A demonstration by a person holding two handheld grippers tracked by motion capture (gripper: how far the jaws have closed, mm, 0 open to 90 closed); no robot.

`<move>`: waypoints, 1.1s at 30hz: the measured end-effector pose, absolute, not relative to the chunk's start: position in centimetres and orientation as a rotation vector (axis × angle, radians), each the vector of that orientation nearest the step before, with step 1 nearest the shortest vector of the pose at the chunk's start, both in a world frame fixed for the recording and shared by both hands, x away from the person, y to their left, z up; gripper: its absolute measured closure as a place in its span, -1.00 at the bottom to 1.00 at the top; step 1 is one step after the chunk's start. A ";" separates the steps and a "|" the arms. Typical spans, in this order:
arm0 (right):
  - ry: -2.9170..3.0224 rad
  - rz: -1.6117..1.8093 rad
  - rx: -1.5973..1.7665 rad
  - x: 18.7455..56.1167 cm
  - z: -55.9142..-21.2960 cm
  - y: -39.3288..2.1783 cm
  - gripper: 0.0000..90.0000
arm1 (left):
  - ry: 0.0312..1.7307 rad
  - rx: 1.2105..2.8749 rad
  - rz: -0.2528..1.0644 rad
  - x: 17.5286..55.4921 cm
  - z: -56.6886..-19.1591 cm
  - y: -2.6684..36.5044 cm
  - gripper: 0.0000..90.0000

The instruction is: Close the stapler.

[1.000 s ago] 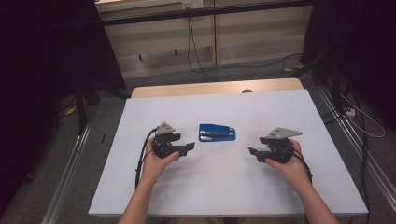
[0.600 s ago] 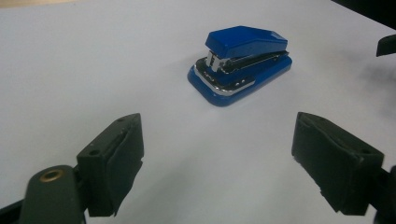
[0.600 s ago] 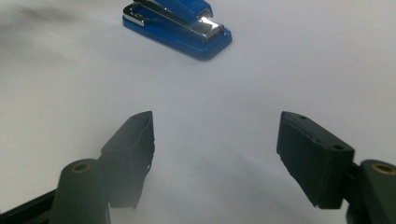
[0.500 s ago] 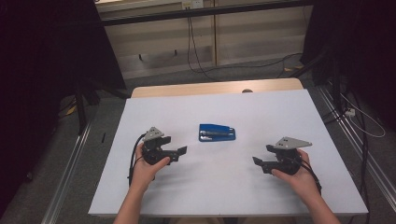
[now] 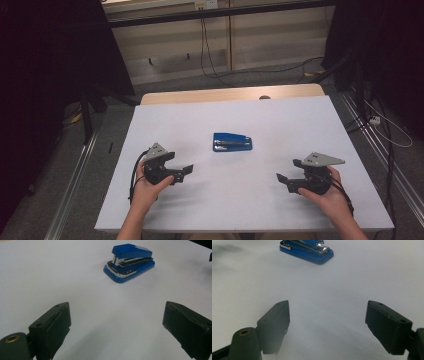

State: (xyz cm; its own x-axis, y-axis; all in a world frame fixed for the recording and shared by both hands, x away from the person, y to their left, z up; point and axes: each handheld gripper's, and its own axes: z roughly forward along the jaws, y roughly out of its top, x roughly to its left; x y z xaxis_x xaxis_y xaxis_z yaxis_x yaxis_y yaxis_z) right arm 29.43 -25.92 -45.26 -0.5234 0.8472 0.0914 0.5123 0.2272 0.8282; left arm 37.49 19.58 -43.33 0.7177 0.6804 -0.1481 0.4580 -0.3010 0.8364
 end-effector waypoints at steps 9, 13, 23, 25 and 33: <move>2.118 1.209 1.251 28.6 -45.2 -26.5 -0.60 | 0.877 1.957 0.308 36.4 -43.3 21.8 -0.84; 2.120 1.205 1.235 28.5 -45.2 -26.5 -0.60 | 0.888 1.950 0.315 36.0 -43.5 22.8 -0.84; 2.106 1.209 1.234 28.3 -45.0 -26.8 -0.62 | 0.900 1.957 0.318 35.4 -43.8 24.5 -0.84; 2.106 1.209 1.236 28.3 -45.1 -26.9 -0.62 | 0.899 1.955 0.314 35.4 -43.8 24.4 -0.84; 2.115 1.208 1.229 28.3 -45.2 -27.0 -0.66 | 0.900 1.956 0.316 35.5 -43.8 24.5 -0.84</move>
